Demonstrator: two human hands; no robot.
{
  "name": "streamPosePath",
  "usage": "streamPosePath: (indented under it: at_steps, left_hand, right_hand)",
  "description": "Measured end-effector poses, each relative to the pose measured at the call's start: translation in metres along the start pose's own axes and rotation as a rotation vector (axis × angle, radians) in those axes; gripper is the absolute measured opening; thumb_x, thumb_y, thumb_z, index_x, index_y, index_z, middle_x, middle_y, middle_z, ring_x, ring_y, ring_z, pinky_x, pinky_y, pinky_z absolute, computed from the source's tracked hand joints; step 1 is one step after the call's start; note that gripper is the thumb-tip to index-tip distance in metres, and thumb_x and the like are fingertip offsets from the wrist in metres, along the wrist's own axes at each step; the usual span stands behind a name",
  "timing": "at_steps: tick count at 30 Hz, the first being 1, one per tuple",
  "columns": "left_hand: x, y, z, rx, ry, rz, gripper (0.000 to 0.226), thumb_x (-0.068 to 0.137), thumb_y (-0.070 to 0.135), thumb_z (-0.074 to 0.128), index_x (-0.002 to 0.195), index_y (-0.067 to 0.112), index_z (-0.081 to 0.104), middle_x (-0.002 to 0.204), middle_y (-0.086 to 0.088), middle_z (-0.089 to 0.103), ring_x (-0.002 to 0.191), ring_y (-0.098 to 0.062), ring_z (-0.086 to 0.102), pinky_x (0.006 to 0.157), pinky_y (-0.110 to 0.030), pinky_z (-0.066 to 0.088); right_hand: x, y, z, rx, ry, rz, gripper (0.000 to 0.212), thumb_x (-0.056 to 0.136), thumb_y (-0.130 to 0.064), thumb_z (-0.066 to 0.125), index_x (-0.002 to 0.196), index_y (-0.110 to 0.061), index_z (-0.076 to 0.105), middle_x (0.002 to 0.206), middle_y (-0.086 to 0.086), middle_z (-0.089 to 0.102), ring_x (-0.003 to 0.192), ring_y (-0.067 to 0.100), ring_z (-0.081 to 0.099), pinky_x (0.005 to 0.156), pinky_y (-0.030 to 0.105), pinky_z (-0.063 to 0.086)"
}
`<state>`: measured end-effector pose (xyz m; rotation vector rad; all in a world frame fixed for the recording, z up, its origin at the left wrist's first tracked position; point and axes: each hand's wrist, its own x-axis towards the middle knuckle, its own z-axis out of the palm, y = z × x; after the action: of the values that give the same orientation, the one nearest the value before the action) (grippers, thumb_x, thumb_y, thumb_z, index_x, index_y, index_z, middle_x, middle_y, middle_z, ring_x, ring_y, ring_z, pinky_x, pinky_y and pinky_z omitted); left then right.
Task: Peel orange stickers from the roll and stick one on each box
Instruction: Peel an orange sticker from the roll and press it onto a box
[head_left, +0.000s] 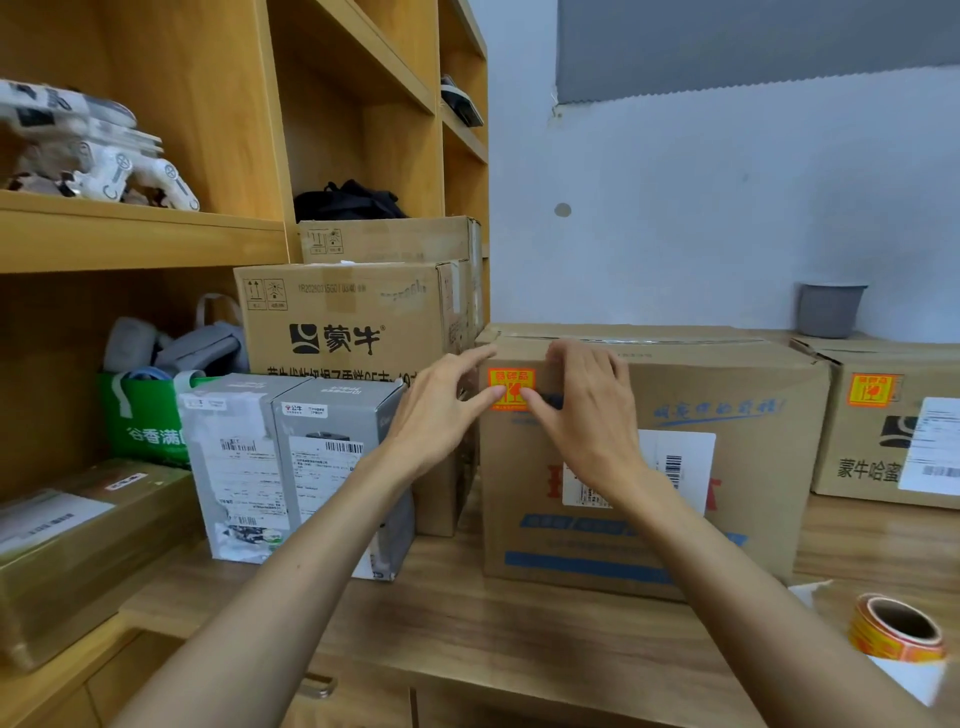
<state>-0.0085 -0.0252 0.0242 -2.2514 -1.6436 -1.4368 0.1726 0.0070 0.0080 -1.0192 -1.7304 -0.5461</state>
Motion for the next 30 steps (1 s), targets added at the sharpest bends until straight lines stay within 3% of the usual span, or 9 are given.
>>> streamPosePath:
  at_steps: [3,6,8,16,20,25,30]
  left_hand:
    - [0.0,-0.001,0.002,-0.056,0.011,0.034,0.047,0.094,0.037,0.069,0.14,0.033,0.059,0.1,0.006,0.061,0.095,-0.008,0.055,0.091,-0.035,0.05]
    - [-0.004,0.001,0.007,-0.12,0.037,0.091,0.039,0.093,0.037,0.071,0.131,0.031,0.065,0.095,0.008,0.059,0.091,-0.005,0.056,0.085,-0.036,0.052]
    - [-0.004,0.006,0.009,-0.138,0.053,0.119,0.033,0.093,0.039,0.071,0.124,0.03,0.068,0.093,0.008,0.059,0.09,-0.007,0.056,0.081,-0.034,0.051]
    - [0.006,0.019,0.015,-0.252,0.009,0.097,0.023,0.089,0.041,0.075,0.099,0.024,0.062,0.086,-0.006,0.058,0.083,-0.021,0.057,0.07,-0.033,0.044]
    - [0.006,0.019,0.014,-0.271,-0.004,0.095,0.022,0.09,0.04,0.074,0.098,0.024,0.062,0.085,-0.01,0.058,0.083,-0.022,0.056,0.068,-0.028,0.04]
    - [0.001,0.01,0.012,-0.313,-0.063,0.104,0.019,0.094,0.039,0.07,0.107,0.027,0.063,0.082,0.005,0.054,0.08,-0.005,0.054,0.076,-0.024,0.044]
    - [0.002,0.01,0.012,-0.315,-0.05,0.113,0.018,0.097,0.038,0.066,0.104,0.023,0.063,0.086,0.001,0.06,0.09,-0.012,0.06,0.084,-0.032,0.048]
  right_hand:
    - [-0.002,0.01,-0.005,0.004,-0.069,-0.042,0.058,0.085,-0.046,0.072,0.129,-0.011,0.057,0.113,0.005,0.067,0.107,0.026,0.059,0.1,0.034,0.034]
    - [0.0,0.023,-0.016,0.032,-0.052,-0.038,0.046,0.087,-0.055,0.062,0.115,-0.019,0.067,0.111,0.001,0.067,0.106,0.025,0.057,0.095,0.035,0.033]
    - [0.001,0.033,-0.023,0.057,-0.054,-0.009,0.049,0.086,-0.062,0.055,0.109,-0.022,0.07,0.11,-0.001,0.066,0.106,0.023,0.055,0.093,0.036,0.035]
    - [0.004,0.049,-0.031,0.108,-0.106,-0.007,0.052,0.084,-0.066,0.051,0.106,-0.024,0.071,0.105,-0.004,0.064,0.101,0.021,0.053,0.088,0.037,0.037]
    - [0.005,0.048,-0.03,0.114,-0.118,0.004,0.048,0.085,-0.065,0.054,0.104,-0.024,0.07,0.099,-0.004,0.06,0.098,0.02,0.05,0.085,0.037,0.036]
    - [0.003,0.051,-0.033,0.151,-0.11,0.002,0.053,0.088,-0.067,0.044,0.106,-0.025,0.071,0.098,-0.006,0.059,0.097,0.019,0.049,0.088,0.037,0.036]
    - [0.005,0.047,-0.03,0.12,-0.11,0.016,0.053,0.089,-0.066,0.042,0.103,-0.024,0.07,0.098,-0.005,0.059,0.097,0.021,0.05,0.085,0.037,0.035]
